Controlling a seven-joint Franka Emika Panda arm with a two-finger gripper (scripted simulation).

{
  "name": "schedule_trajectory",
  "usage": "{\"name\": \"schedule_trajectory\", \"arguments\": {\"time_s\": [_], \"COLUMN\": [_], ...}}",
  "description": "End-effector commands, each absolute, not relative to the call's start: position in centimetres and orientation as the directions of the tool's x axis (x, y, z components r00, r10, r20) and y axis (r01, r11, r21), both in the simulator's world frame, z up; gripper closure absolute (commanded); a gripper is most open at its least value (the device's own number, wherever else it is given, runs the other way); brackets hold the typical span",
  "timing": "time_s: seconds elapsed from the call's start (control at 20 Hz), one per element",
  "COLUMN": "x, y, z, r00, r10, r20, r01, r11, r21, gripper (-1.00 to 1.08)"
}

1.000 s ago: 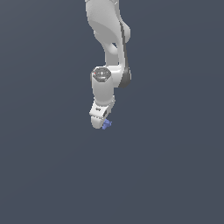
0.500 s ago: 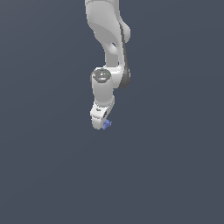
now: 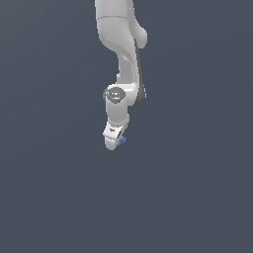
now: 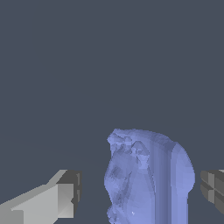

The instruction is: Pick up the object and move it to a goal position.

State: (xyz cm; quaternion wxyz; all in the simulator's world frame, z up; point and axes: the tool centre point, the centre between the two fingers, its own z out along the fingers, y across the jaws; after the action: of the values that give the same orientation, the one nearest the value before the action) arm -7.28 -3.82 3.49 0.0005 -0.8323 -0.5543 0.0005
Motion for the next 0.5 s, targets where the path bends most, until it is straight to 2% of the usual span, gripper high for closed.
{"name": "schedule_trajectory", "arguments": {"time_s": [0.0,0.1,0.15,0.45], "x": [-7.22,-7.20,-7.20,-7.20], "y": [-3.81,-3.82,-3.82,-3.82], "z": [2.95,2.84,2.84,2.84], "r00": [0.385,0.385,0.385,0.385], "r10": [0.923,0.923,0.923,0.923], "r20": [0.000,0.000,0.000,0.000], "r01": [0.923,0.923,0.923,0.923], "r11": [-0.385,-0.385,-0.385,-0.385], "r21": [0.000,0.000,0.000,0.000], "gripper": [-0.92,-0.92,1.08,1.08]}}
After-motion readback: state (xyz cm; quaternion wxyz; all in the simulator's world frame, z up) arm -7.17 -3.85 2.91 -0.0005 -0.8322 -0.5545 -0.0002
